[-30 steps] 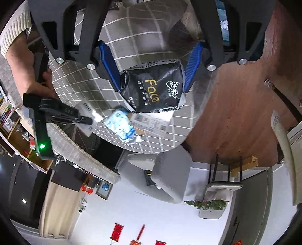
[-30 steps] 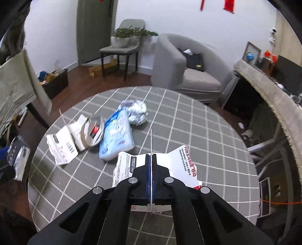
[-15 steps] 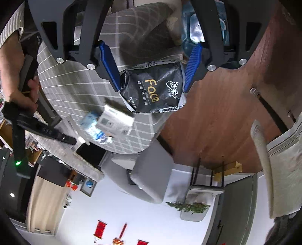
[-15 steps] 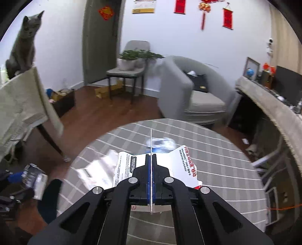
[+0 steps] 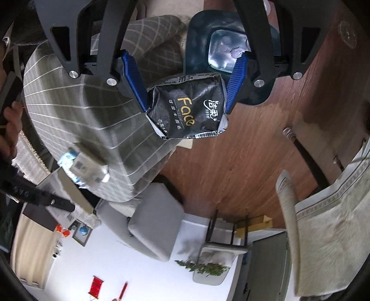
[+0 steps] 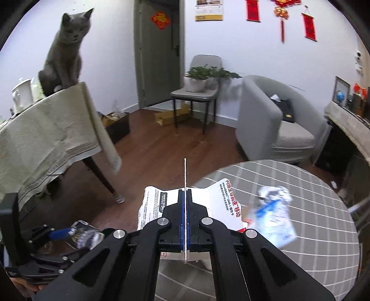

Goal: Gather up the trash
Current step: 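Carry both items over the teal bin and open the left gripper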

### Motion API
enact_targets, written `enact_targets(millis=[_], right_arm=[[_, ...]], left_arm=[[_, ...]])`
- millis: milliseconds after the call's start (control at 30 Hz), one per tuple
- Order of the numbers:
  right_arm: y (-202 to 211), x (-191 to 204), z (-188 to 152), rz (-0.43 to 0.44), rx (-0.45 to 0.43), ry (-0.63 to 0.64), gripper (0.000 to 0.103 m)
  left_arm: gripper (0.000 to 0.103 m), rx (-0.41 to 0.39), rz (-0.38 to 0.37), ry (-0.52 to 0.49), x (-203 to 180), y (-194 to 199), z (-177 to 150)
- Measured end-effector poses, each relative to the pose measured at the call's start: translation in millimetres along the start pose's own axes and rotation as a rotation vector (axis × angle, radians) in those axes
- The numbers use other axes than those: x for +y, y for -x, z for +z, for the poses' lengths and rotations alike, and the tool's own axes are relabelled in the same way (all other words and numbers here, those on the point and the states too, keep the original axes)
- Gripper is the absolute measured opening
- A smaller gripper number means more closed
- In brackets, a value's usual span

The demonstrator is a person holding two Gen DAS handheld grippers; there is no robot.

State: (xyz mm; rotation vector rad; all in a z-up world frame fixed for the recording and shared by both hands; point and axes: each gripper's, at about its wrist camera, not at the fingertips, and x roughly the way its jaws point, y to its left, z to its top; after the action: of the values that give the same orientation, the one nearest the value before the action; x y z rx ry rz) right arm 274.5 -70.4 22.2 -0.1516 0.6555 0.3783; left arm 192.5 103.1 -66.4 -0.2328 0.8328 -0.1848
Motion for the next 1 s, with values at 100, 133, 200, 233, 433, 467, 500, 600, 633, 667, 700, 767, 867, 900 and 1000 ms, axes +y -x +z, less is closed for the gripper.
enact_targets(millis=[100, 133, 200, 233, 433, 467, 500, 600, 633, 667, 700, 767, 867, 900, 1000], right_arm=[[-9, 19, 1, 0.038, 0.009, 0.018, 0.001], [-12, 26, 2, 0.052, 0.013, 0.024, 0.001], [-16, 38, 2, 0.077, 0.019, 0.036, 0.001], [-20, 48, 3, 0.091, 0.023, 0.048, 0.001], [-38, 86, -2, 0.157, 0.074, 0.095, 0.001], [-41, 92, -4, 0.167, 0.084, 0.101, 0.001], [-45, 97, -5, 0.179, 0.097, 0.108, 0.001], [-58, 118, -13, 0.204, 0.143, 0.143, 0.001], [-61, 123, -14, 0.210, 0.150, 0.150, 0.001], [-63, 127, -17, 0.217, 0.159, 0.156, 0.001], [-65, 131, -19, 0.227, 0.169, 0.159, 0.001], [-72, 139, -22, 0.251, 0.193, 0.159, 0.001], [-83, 150, -30, 0.266, 0.228, 0.166, 0.001], [-87, 153, -32, 0.269, 0.240, 0.170, 0.001], [-97, 162, -39, 0.274, 0.273, 0.179, 0.001]], left_arm=[[0.068, 0.021, 0.021, 0.017, 16, -3, -7], [0.068, 0.028, 0.029, 0.021, 20, -4, -9], [0.068, 0.046, 0.045, 0.030, 31, -7, -14], [0.068, 0.056, 0.052, 0.036, 36, -9, -16], [0.068, 0.141, 0.073, 0.106, 70, -26, -34], [0.068, 0.159, 0.078, 0.117, 75, -29, -38], [0.068, 0.174, 0.082, 0.125, 78, -32, -41], [0.068, 0.225, 0.095, 0.148, 89, -42, -52], [0.069, 0.241, 0.100, 0.153, 92, -44, -55], [0.069, 0.258, 0.105, 0.156, 95, -47, -58], [0.069, 0.276, 0.111, 0.158, 98, -50, -61], [0.070, 0.298, 0.116, 0.165, 104, -54, -67], [0.075, 0.324, 0.121, 0.161, 106, -57, -71], [0.076, 0.331, 0.122, 0.153, 106, -57, -72], [0.078, 0.332, 0.123, 0.134, 106, -52, -74]])
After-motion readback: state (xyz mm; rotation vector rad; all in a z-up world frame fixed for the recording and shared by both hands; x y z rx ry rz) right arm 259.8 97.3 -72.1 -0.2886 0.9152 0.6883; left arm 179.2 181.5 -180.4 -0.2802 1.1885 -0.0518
